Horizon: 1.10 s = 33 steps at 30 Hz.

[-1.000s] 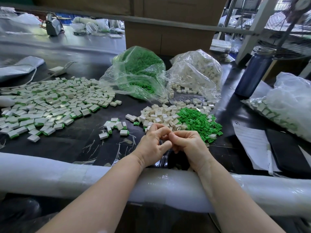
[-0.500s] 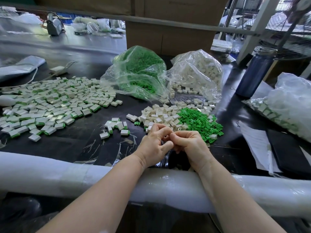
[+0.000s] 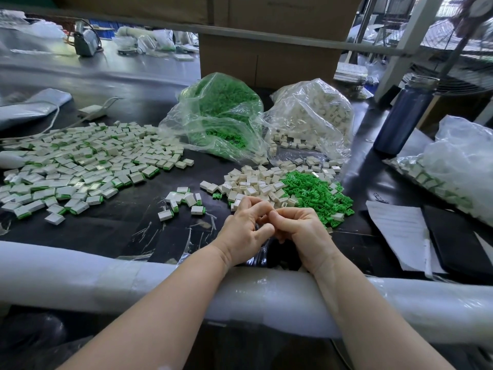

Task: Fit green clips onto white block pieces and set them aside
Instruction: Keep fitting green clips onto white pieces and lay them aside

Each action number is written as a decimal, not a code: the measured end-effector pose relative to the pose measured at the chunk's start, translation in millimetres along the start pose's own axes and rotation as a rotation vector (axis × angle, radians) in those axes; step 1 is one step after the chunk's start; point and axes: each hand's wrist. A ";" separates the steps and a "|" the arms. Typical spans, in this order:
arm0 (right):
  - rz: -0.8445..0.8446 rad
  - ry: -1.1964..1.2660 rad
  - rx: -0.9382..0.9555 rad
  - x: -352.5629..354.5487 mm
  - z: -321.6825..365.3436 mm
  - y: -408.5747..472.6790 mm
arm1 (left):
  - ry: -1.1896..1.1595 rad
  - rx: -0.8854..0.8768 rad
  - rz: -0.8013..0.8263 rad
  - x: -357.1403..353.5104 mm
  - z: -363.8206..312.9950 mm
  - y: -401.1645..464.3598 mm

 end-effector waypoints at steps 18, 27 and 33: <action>-0.016 -0.013 -0.002 -0.4 -0.4 0.2 | 0.021 0.008 0.031 1.9 -2.6 -0.5; 0.026 -0.035 0.018 -0.3 -2.0 1.4 | 0.008 0.016 0.021 1.7 -1.3 0.0; 0.003 -0.046 0.015 0.6 -1.5 1.2 | 0.016 0.008 0.019 0.8 -0.8 0.0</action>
Point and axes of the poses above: each hand's wrist, its own y-axis towards the middle knuckle, its own x-axis out of the back of the hand, z = x × y, and after that the axes turned 10 degrees about y, right-handed
